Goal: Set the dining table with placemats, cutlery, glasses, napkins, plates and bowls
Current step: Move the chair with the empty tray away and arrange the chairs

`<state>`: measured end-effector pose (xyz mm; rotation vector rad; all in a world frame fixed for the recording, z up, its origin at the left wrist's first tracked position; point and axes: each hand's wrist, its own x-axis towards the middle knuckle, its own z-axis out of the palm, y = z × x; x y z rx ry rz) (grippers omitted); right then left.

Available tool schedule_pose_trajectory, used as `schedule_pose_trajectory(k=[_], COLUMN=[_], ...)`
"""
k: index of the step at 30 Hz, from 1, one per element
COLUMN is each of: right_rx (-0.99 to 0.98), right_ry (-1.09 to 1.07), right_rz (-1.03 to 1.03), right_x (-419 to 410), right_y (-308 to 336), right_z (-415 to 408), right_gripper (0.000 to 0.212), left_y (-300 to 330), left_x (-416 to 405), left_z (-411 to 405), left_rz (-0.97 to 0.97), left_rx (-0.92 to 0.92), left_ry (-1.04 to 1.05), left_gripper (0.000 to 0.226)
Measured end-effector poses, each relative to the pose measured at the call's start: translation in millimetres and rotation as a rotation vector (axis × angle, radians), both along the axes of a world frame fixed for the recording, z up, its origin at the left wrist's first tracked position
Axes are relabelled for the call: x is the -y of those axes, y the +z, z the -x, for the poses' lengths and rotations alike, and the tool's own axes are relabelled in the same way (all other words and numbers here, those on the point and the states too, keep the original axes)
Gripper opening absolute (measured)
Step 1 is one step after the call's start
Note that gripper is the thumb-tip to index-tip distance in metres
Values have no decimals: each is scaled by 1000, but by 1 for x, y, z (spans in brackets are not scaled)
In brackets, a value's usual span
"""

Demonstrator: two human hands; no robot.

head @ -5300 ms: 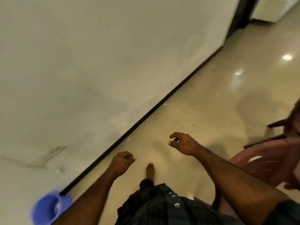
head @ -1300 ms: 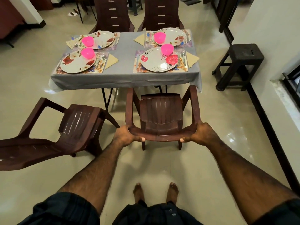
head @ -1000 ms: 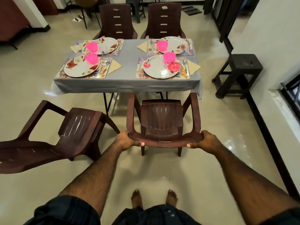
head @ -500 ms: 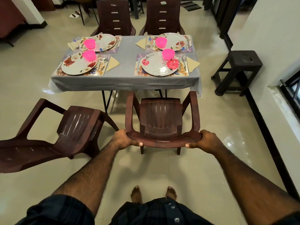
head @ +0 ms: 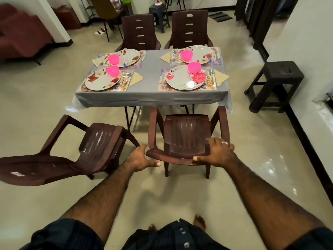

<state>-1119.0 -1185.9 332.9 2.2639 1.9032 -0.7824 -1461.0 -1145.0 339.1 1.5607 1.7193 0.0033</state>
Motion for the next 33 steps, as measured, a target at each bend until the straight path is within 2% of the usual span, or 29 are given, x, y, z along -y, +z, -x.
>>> schedule_pose_trajectory(k=[4, 8, 12, 17, 20, 24, 31, 33], right_rx=[-35, -44, -39, -24, -41, -63, -96, -135], right_ry=[150, 301, 404, 482, 512, 503, 472, 463], right_rz=[-23, -30, -85, -106, -80, -59, 15, 46], right_x=[-7, -21, -37, -42, -38, -46, -117, -129], right_y=[1, -1, -8, -21, -21, -21, -50, -61], right_z=[67, 156, 272, 429, 499, 550, 622, 652], right_gripper=[130, 121, 122, 119, 114, 114, 118, 114], left_y=[18, 26, 21, 0, 3, 19, 15, 14], left_x=[8, 25, 49, 57, 55, 35, -20, -34], left_z=[46, 136, 246, 384, 442, 504, 603, 624], left_rz=[-72, -108, -135, -158, -188, -223, -246, -217], left_rx=[-35, -35, 11, 1, -37, -139, -362, -412], left_ry=[-10, 84, 158, 172, 143, 38, -9, -57], left_gripper=[111, 120, 115, 135, 123, 112, 87, 90])
